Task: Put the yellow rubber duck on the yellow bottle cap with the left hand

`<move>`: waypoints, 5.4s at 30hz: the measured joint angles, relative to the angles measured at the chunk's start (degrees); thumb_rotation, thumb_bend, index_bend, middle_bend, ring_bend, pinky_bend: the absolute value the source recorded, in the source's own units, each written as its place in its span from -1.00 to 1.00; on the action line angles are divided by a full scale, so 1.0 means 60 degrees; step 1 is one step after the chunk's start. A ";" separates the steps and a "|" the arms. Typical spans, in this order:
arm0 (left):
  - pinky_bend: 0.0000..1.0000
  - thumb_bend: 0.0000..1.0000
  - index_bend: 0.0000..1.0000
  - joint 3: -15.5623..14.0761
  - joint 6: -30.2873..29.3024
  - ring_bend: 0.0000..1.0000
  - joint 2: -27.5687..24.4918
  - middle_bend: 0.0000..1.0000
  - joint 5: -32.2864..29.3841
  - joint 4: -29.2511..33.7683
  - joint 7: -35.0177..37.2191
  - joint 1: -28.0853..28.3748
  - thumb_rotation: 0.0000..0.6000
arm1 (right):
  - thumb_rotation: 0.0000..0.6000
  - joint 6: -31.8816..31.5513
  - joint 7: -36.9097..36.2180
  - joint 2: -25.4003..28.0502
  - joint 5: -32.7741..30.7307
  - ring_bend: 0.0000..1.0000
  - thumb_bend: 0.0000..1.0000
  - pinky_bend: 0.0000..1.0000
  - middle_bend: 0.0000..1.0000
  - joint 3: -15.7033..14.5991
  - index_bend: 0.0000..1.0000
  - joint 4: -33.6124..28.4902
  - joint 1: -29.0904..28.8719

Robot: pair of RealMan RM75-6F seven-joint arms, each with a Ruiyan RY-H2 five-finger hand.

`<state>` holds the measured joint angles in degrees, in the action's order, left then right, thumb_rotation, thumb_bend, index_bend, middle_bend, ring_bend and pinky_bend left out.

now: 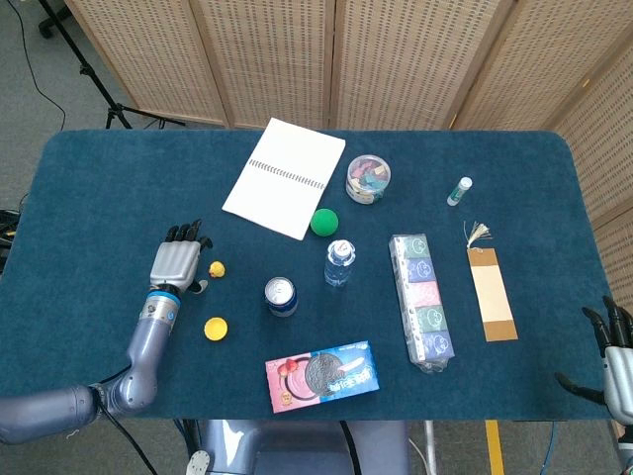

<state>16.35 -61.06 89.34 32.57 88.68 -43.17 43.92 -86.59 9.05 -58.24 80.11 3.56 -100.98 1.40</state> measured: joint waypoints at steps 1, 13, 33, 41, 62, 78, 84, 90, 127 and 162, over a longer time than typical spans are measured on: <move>-1.00 -0.54 -0.35 -0.0016 -0.0010 -1.00 0.0038 -1.00 -0.0039 -0.0042 -0.0005 0.0031 1.00 | 1.00 0.0003 -0.0002 0.0001 0.0006 -1.00 -1.00 -1.00 -1.00 -0.0004 -0.76 0.0001 0.0000; -1.00 -0.53 -0.28 -0.0143 -0.0133 -1.00 0.0483 -1.00 -0.0443 -0.0616 -0.0073 0.0473 1.00 | 1.00 -0.0001 0.0021 -0.0004 0.0056 -1.00 -1.00 -1.00 -1.00 -0.0030 -0.76 -0.0016 -0.0002; -1.00 -0.51 -0.15 -0.0359 -0.0098 -1.00 0.1073 -1.00 -0.0498 -0.1394 0.0176 0.0708 1.00 | 1.00 -0.0032 -0.0053 0.0031 0.0085 -1.00 -1.00 -1.00 -1.00 -0.0042 -0.76 -0.0018 0.0021; -1.00 -0.50 -0.09 -0.0372 -0.0182 -1.00 0.1107 -1.00 -0.0400 -0.1402 0.0208 0.0728 1.00 | 1.00 -0.0015 -0.0015 0.0021 0.0073 -1.00 -1.00 -1.00 -1.00 -0.0042 -0.76 -0.0022 0.0012; -1.00 -0.48 0.10 -0.0370 -0.0245 -1.00 0.1129 -1.00 -0.0401 -0.1501 0.0110 0.0778 1.00 | 1.00 -0.0036 -0.0063 0.0049 0.0075 -1.00 -1.00 -1.00 -1.00 -0.0043 -0.76 -0.0020 0.0031; -1.00 -0.48 0.11 -0.0466 -0.0517 -1.00 0.0168 -1.00 -0.0069 0.0310 0.0080 0.0617 1.00 | 1.00 -0.0083 0.0161 0.0037 0.0160 -1.00 -1.00 -1.00 -1.00 -0.0109 -0.76 -0.0119 0.0055; -1.00 -0.48 0.11 -0.0792 -0.0481 -1.00 -0.0279 -1.00 0.0152 0.1315 -0.0001 0.0551 1.00 | 1.00 -0.0131 0.0224 0.0029 0.0209 -1.00 -1.00 -1.00 -1.00 -0.0139 -0.76 -0.0143 0.0088; -1.00 -0.48 0.11 -0.1042 -0.0423 -1.00 -0.0736 -1.00 -0.0076 0.2054 -0.0305 0.0632 1.00 | 1.00 -0.0126 0.0261 0.0032 0.0229 -1.00 -1.00 -1.00 -1.00 -0.0153 -0.76 -0.0167 0.0089; -1.00 -0.49 0.12 -0.1959 0.0103 -1.00 -0.1854 -1.00 -0.1847 0.3693 -0.0730 0.1844 1.00 | 1.00 -0.0234 0.0354 0.0092 0.0365 -1.00 -1.00 -1.00 -1.00 -0.0221 -0.76 -0.0278 0.0177; -1.00 -0.64 -0.16 -0.2606 -0.0122 -1.00 -0.1957 -1.00 -0.2729 0.3785 -0.0954 0.2661 1.00 | 1.00 -0.0312 0.0262 0.0095 0.0403 -1.00 -1.00 -1.00 -1.00 -0.0187 -0.76 -0.0239 0.0216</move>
<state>0.72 -61.80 77.59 16.20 111.39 -48.89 59.89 -88.46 10.63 -57.67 82.53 2.43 -102.42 2.69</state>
